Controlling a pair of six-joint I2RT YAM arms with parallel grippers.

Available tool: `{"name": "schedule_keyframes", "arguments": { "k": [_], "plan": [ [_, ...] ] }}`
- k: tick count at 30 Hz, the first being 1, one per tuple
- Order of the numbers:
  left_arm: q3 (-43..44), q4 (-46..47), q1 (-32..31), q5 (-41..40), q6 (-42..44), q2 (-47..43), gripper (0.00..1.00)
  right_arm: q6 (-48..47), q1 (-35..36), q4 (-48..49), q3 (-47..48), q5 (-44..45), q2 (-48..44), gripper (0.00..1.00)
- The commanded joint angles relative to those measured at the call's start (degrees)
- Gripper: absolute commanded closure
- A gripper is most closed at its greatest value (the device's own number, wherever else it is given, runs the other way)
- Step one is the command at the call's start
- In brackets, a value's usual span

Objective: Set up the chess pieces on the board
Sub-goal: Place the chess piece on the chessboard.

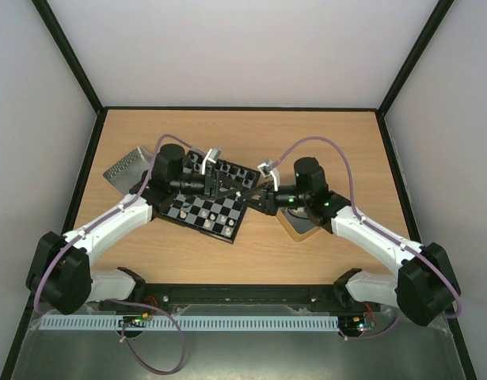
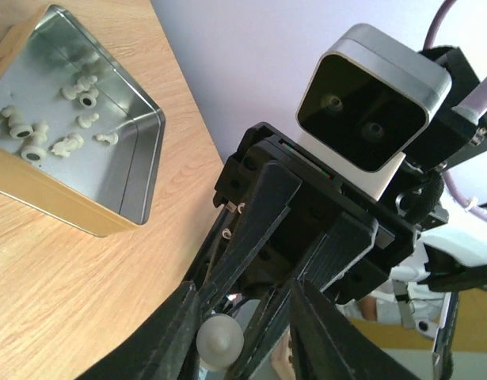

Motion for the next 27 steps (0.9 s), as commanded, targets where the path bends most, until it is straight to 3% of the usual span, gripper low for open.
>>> {"name": "schedule_keyframes", "arguments": {
  "k": [1, 8, 13, 16, 18, 21, 27],
  "plan": [
    [2.22, -0.99, -0.95, 2.59, 1.53, 0.57, 0.72, -1.98, 0.56, -0.93, 2.22, -0.59, 0.32, 0.9],
    [2.46, -2.38, -1.04, 2.06, 3.19, 0.13, 0.97, -2.19, 0.57, -1.65, 2.13, 0.83, 0.24, 0.88],
    [3.39, -9.04, -0.47, -4.77, 8.24, -1.46, 0.98, -1.49, 0.62, -1.85, 1.8, 4.41, -0.52, 0.58],
    [4.45, -19.24, 0.77, -20.21, 13.23, -3.82, 0.98, 0.71, 0.54, -1.19, 0.9, 11.6, -1.32, 0.44],
    [4.9, -25.76, 0.57, -37.6, 16.05, -6.21, 0.98, 2.46, 0.57, -0.66, 0.17, 16.17, -1.38, 0.42],
    [2.88, -29.7, 0.26, -56.0, 16.5, -9.56, 0.98, 5.54, 0.57, 0.21, -0.56, 22.4, -1.1, 0.39],
    [-1.02, -34.31, -1.82, -70.25, 14.59, -10.17, 0.98, 9.09, 0.57, 0.97, -0.77, 30.99, 0.53, 0.39]
  ]
}}
